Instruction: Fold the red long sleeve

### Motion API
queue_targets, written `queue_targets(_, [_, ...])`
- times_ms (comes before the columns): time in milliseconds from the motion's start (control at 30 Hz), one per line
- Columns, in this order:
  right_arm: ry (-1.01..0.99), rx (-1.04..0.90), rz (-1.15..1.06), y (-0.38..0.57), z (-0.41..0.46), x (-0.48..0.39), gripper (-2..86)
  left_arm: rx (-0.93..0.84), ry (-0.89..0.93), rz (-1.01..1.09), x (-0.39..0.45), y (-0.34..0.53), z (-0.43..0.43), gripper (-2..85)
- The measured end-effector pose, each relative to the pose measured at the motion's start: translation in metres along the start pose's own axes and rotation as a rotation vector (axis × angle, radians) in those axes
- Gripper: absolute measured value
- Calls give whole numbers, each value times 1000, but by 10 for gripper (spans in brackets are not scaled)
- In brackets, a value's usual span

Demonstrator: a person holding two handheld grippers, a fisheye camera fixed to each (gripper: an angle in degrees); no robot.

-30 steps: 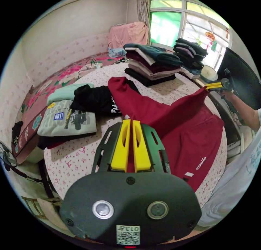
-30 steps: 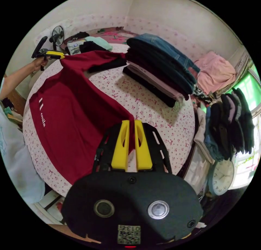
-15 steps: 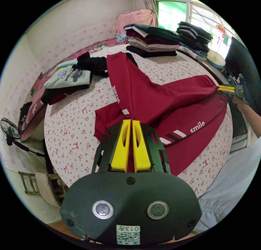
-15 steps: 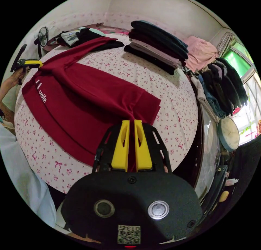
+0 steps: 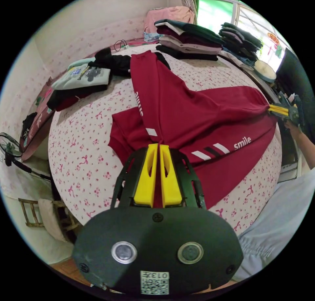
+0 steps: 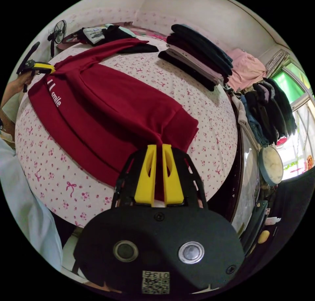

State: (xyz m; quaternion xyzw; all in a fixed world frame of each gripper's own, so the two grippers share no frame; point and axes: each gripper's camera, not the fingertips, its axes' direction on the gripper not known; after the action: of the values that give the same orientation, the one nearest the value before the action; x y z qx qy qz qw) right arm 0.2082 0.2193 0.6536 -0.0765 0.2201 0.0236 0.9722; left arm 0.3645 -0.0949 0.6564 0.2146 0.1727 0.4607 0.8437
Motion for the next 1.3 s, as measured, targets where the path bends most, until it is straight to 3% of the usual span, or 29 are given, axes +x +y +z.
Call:
queue_targets(333, [60,-28,-88,29,-20,-19,10,5,6,-4,-2,36,-24,-2])
queue_targets(600, [-27,90,160,10,-27,5,0,43,-84,-159,7,12,-8,-3])
queue_targets(700, [-38,-37,215,-1,5,7,0,-74,-83,-135,27,5,24,-3])
queue_targets(867, [-115,-27,358,11,4,43,3,-83,-188,-87,36,24,30,-4])
queue_targets(967, [-53,103,434,13,-16,57,13,48,-224,-154,34,32,13,-4])
queue_targets(1100, [-56,125,470,-3,-5,61,25,149,-158,-71,61,7,17,-3])
queue_targets(1300, [-125,-73,432,-31,56,59,4,-8,-132,70,99,-8,85,-3])
